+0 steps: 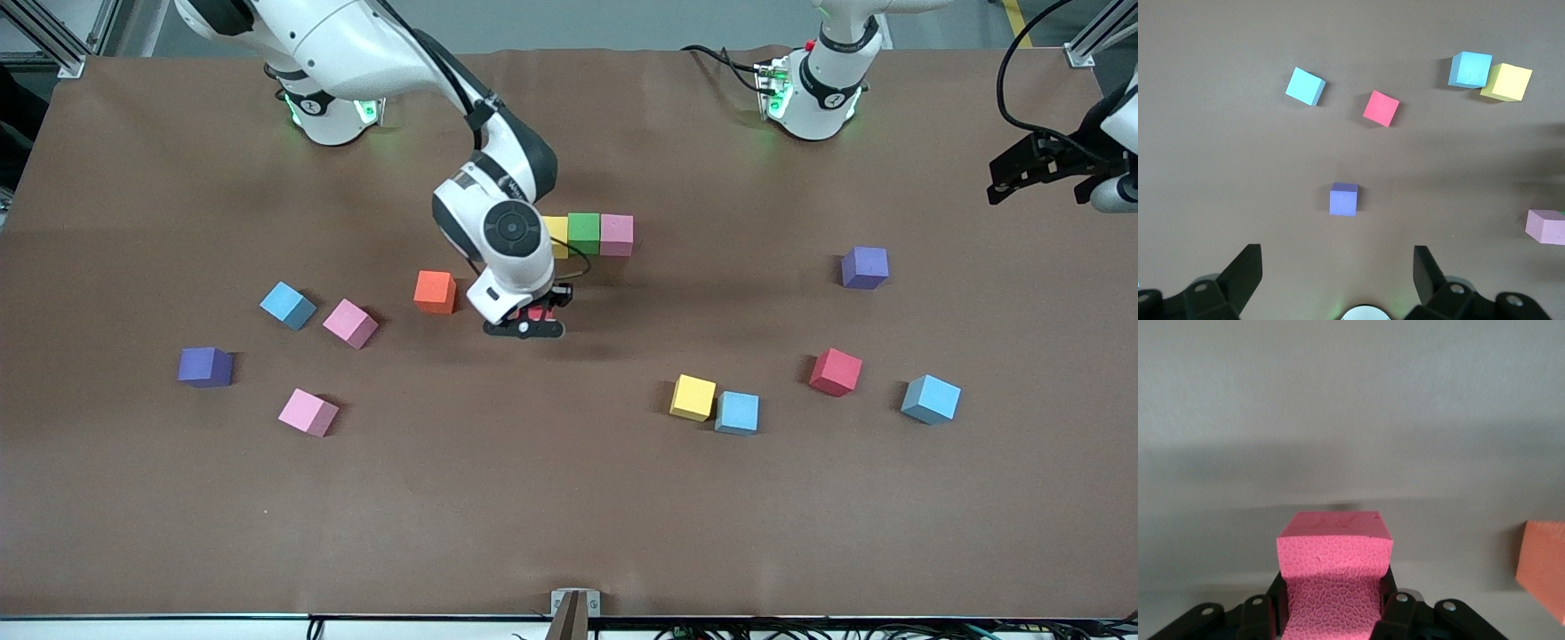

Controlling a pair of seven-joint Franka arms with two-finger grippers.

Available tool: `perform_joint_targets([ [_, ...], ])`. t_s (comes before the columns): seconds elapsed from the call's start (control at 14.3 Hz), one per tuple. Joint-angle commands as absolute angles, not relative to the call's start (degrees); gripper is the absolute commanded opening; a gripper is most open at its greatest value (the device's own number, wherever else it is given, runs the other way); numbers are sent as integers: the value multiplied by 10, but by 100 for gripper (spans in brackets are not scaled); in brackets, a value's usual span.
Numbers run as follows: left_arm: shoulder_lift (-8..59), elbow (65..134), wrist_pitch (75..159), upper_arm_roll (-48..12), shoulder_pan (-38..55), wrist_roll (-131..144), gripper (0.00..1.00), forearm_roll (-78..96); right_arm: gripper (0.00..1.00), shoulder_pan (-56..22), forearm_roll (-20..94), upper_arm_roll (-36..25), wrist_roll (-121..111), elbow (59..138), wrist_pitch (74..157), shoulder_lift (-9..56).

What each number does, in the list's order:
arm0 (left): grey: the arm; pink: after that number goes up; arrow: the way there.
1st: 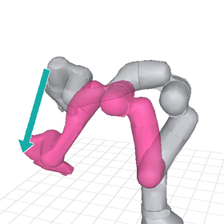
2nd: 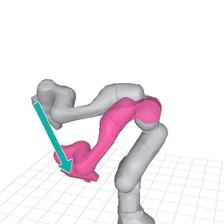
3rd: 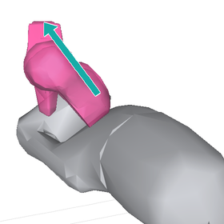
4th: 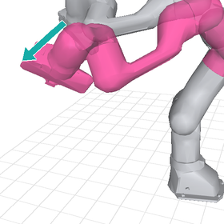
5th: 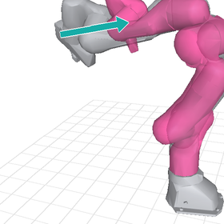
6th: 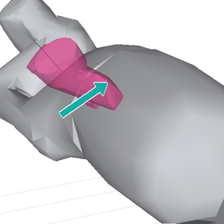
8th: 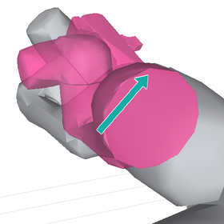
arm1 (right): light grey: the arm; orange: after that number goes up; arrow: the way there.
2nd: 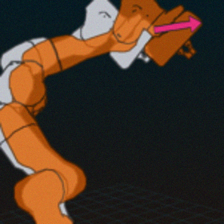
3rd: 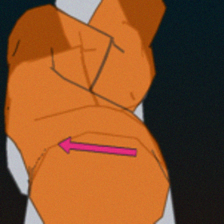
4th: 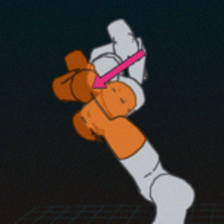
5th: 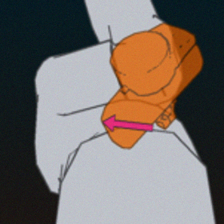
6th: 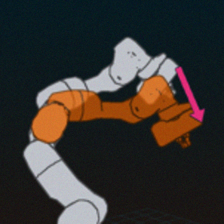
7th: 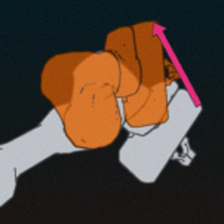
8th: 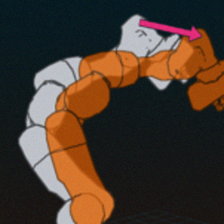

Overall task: Arrange 11 blocks into digit 3
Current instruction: 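Carry the red cube below the yellow cube with the right gripper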

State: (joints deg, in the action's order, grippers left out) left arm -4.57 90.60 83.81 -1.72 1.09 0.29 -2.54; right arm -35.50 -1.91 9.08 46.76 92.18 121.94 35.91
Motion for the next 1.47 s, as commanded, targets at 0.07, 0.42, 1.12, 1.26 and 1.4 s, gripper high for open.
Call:
perform_joint_targets([
  [0.07, -70, 920, 832, -18, 7, 4, 100, -15, 42, -365, -12, 86, 482, 982, 1233, 321],
  [0.42, -76, 916, 825, -18, 7, -4, 100, -6, 42, -380, -11, 87, 507, 1006, 1276, 320],
  [1.12, -71, 911, 831, -16, 7, -4, 100, -4, 42, -394, -11, 98, 512, 1070, 1341, 302],
  [1.26, -71, 911, 831, -16, 7, -4, 100, -3, 42, -399, -11, 98, 512, 1072, 1343, 302],
  [1.4, -72, 911, 831, -15, 7, -4, 100, -3, 42, -401, -14, 98, 512, 1077, 1346, 302],
])
